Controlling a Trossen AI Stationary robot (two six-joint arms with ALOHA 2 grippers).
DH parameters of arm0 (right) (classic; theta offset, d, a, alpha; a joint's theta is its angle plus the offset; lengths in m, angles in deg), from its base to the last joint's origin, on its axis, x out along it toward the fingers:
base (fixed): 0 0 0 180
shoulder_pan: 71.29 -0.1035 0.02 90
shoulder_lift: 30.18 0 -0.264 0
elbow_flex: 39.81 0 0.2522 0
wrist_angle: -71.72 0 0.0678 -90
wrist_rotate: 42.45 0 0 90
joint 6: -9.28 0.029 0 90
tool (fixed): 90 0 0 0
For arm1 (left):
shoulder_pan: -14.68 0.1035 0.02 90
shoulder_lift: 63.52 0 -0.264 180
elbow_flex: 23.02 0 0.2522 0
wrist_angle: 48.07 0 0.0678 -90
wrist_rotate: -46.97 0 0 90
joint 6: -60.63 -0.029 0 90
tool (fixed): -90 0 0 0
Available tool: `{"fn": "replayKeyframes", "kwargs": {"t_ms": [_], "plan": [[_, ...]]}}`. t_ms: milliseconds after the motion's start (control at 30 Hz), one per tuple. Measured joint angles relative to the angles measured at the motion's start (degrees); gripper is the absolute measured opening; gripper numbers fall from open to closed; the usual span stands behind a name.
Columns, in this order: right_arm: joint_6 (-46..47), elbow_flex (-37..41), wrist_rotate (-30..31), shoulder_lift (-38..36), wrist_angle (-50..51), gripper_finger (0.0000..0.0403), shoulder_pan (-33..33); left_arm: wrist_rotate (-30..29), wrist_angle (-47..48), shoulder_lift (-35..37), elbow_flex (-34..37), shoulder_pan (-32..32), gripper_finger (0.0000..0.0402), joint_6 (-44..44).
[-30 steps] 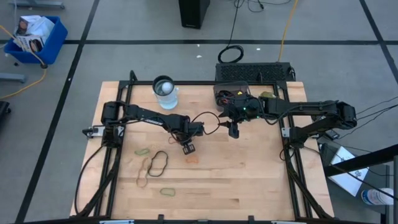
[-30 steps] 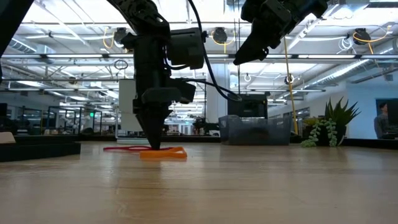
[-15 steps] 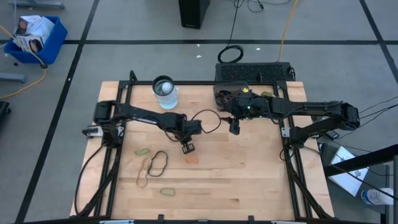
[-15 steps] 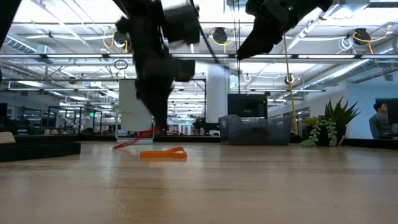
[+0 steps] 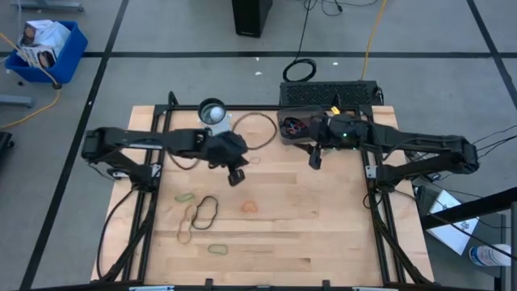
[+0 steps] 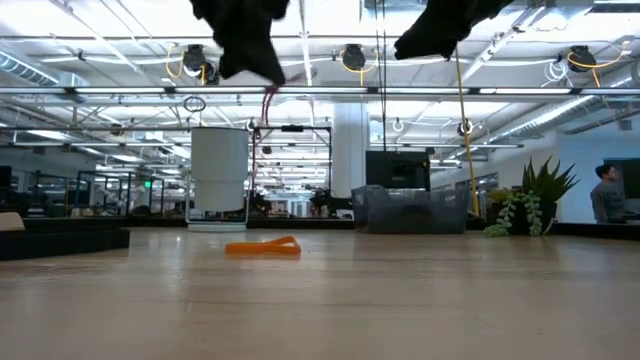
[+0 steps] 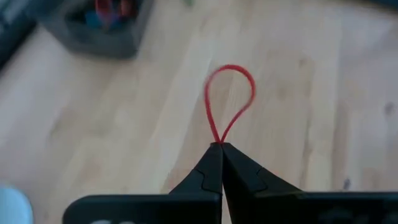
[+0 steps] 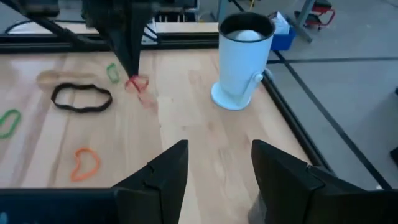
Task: Pick and place rubber bands into bin
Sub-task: Put the red rubber band into the black bin
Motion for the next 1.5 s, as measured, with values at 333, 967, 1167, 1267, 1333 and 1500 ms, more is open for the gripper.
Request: {"fn": "replayKeyframes", "kwargs": {"t_ms": [333,967,1167,1267,1333,1500], "plan": [[4.58,0.0,-8.36,0.02,-5.91,0.0171,-1.65,2.78,-14.51,4.44,-0.13,-0.03,0.0003,-5.76],[1.06,0.0,-9.17,11.58,-31.24,0.0171,-8.78,2.23,-22.16,3.92,-0.15,-0.03,0.0006,-9.02],[1.06,0.0,-8.99,14.97,-36.26,0.0171,-8.69,2.18,-22.1,3.94,-0.15,-0.25,0.0004,-9.32],[1.06,0.0,-8.79,15.76,-37.57,0.0171,-8.72,2.16,-21.76,3.94,-0.15,-0.25,0.0007,-9.29],[1.06,0.0,-8.76,15.86,-37.61,0.0171,-8.72,2.12,-21.74,3.94,-0.15,-0.25,0.0004,-9.37],[1.06,0.0,-8.71,15.58,-37.36,0.0171,-8.69,2.12,-21.76,3.94,-0.15,-0.25,0.0007,-9.37]]}}
